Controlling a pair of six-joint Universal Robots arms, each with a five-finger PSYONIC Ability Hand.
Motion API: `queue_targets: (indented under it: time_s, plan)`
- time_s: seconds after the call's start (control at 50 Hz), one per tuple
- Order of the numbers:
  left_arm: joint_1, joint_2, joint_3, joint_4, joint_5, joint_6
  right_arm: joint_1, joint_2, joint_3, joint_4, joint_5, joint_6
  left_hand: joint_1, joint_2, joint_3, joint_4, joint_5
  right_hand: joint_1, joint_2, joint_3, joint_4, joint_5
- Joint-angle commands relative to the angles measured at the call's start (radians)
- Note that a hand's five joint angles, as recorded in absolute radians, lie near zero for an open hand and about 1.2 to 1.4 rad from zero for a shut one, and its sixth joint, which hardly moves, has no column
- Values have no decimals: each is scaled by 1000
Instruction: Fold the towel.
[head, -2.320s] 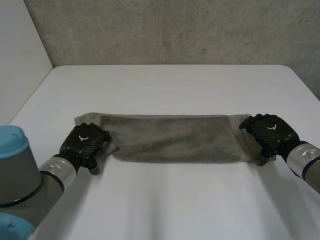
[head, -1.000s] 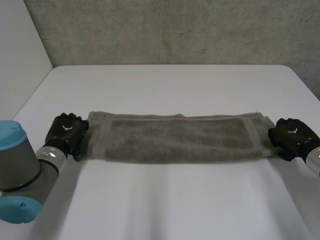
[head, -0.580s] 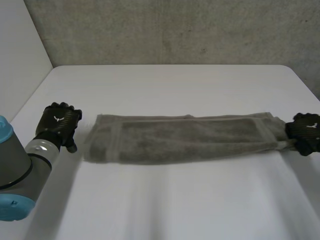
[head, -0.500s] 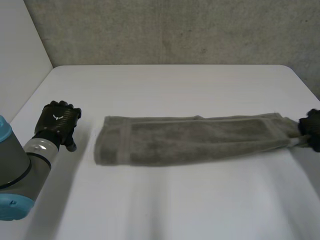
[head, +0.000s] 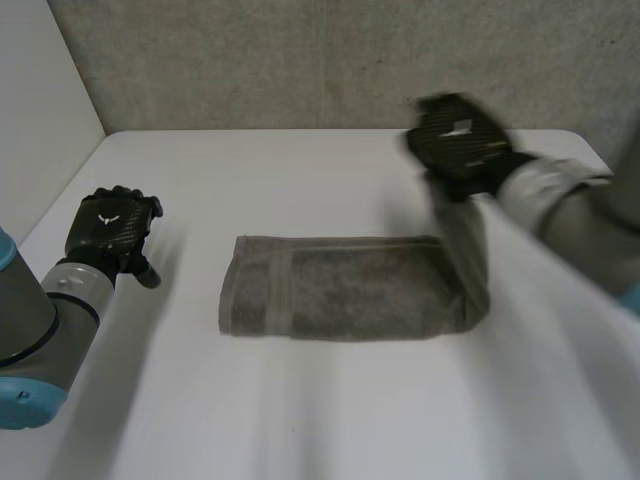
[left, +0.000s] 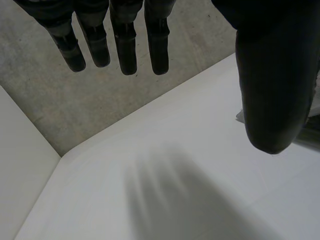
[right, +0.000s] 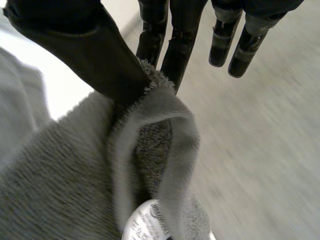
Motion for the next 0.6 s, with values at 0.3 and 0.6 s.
queue_targets:
  time_s: [0.3, 0.6]
  plan:
    - [-9, -15, 20, -2, 0, 3, 452, 417, -189, -26, 233, -137, -123, -107, -52, -59, -67, -1148, -1144, -44, -76, -1153]
    - [-238, -6, 131, -2, -2, -60, 158, -21, 246, -72, 183, 165, -150, -133, -52, -59, -93, -1148, -1144, -44, -76, -1153]
